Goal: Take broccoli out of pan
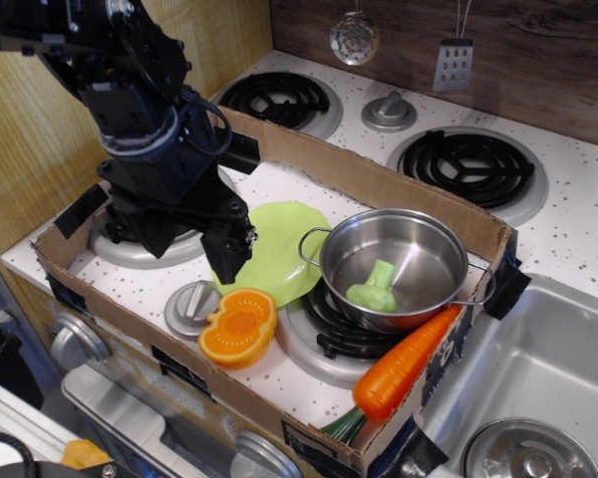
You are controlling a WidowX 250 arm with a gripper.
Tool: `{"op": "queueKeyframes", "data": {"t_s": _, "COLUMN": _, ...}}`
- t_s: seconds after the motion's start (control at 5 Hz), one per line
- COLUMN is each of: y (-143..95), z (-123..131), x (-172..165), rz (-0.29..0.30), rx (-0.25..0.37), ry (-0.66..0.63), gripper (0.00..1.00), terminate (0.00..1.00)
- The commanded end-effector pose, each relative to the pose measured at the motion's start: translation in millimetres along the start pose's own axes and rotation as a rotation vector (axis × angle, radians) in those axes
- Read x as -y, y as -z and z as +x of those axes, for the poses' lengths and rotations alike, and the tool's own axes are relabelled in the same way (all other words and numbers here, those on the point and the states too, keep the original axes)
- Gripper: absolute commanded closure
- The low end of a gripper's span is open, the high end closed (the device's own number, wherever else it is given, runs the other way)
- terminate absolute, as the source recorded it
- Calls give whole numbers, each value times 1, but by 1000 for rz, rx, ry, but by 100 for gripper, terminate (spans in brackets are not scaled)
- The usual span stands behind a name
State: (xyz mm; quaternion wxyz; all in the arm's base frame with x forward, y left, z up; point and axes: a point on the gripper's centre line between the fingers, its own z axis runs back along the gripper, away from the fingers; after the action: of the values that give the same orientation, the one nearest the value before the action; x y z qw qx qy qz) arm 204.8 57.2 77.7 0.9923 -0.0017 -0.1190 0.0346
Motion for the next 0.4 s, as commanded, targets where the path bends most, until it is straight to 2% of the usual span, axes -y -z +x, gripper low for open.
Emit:
{"op": "queueKeyframes", "data": {"t_s": 0.0, "y": 0, "z": 0, "x": 0, "rz": 0, "rx": 0, "ry": 0, "gripper": 0, "terminate": 0}}
{"op": "queueKeyframes", "data": {"t_s": 0.2, "y": -17, "z": 22, "x": 7, "rz": 19, "rx": -9, "ry": -13, "gripper": 0, "terminate": 0}}
